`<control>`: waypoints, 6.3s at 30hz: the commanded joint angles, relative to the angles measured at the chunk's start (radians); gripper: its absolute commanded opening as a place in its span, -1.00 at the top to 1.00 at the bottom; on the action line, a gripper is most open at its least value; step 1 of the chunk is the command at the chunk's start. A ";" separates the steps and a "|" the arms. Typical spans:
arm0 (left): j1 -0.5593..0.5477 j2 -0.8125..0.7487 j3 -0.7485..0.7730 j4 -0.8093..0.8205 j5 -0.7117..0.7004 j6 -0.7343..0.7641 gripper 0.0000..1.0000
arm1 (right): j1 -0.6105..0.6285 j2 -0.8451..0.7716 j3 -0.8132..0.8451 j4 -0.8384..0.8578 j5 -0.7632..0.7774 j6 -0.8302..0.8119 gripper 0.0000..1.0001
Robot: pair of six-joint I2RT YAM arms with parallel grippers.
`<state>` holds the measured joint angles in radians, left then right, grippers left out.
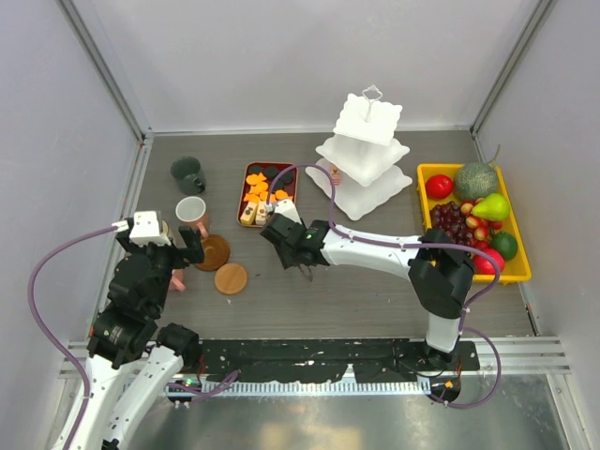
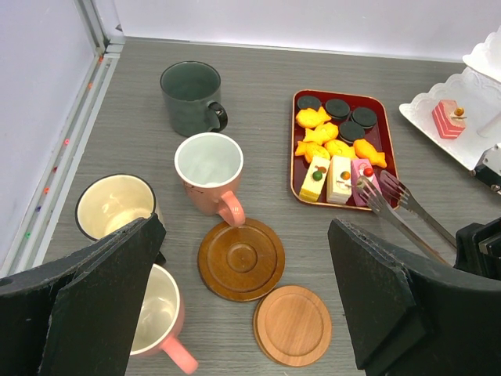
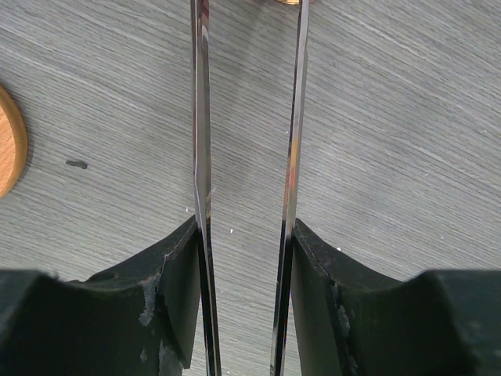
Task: Serve the afternoon tea
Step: Pick up the desert from the tray, then place the desert on the desert table, then pick up the desert from the tray.
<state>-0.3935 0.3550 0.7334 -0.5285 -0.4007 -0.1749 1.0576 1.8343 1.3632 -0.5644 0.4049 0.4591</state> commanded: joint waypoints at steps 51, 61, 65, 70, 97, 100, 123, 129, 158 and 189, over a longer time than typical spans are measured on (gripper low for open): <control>-0.004 -0.005 -0.003 0.044 0.002 0.006 -0.98 | -0.195 -0.504 -0.392 0.006 0.089 -0.048 0.41; -0.004 0.001 -0.002 0.045 0.005 0.005 -0.99 | -0.482 -0.649 -0.556 0.126 0.064 -0.118 0.41; -0.004 -0.001 -0.005 0.045 0.003 0.006 -0.98 | -0.554 -0.624 -0.553 0.207 0.054 -0.174 0.41; -0.004 0.001 -0.005 0.045 0.000 0.008 -0.99 | -0.613 -0.529 -0.509 0.274 0.032 -0.247 0.41; -0.008 0.001 -0.006 0.047 0.002 0.009 -0.99 | -0.737 -0.239 -0.371 0.340 -0.064 -0.355 0.44; -0.008 0.001 -0.005 0.047 0.000 0.009 -0.99 | -0.739 -0.216 -0.368 0.336 -0.077 -0.350 0.43; -0.008 0.002 -0.006 0.045 -0.001 0.011 -0.99 | -0.739 -0.406 -0.400 0.193 -0.074 -0.306 0.02; -0.008 0.002 -0.006 0.047 0.000 0.011 -0.98 | -0.737 -0.498 -0.449 0.140 -0.113 -0.255 0.02; -0.008 0.010 -0.006 0.047 0.003 0.006 -0.98 | -0.174 -0.502 -0.356 0.141 -0.143 -0.050 0.02; -0.008 -0.005 -0.006 0.048 -0.007 0.009 -0.98 | -0.025 0.055 0.080 0.115 -0.064 0.078 -0.01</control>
<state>-0.3992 0.3580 0.7296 -0.5282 -0.4007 -0.1745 1.0229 1.8793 1.3876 -0.4324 0.2680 0.5049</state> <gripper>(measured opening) 0.993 0.503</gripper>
